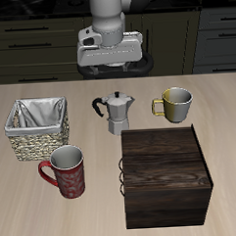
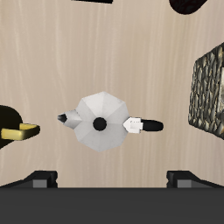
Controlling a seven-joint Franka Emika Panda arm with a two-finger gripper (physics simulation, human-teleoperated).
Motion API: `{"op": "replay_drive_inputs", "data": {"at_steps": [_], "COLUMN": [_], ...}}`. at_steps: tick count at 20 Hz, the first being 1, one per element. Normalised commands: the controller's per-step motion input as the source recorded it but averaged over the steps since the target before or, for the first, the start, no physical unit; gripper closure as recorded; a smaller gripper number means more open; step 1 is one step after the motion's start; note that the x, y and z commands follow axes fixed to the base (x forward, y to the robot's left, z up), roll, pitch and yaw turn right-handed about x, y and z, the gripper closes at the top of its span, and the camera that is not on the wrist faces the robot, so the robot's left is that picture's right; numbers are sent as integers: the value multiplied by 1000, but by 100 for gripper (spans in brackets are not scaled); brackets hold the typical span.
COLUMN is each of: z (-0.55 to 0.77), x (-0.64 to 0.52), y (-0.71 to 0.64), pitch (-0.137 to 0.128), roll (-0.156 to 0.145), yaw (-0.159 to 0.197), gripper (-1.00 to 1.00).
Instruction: Place the moka pot in the basket
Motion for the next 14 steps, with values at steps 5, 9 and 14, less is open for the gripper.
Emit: {"op": "replay_drive_inputs", "data": {"at_steps": [5,9,14], "z": [-301,-153,-106], "x": [5,-58,6], "y": [-45,9,47], "pitch": [1,-29,0], "roll": [-19,-10,5], "yaw": [0,12,11], "gripper": [-100,-100,-100]}}
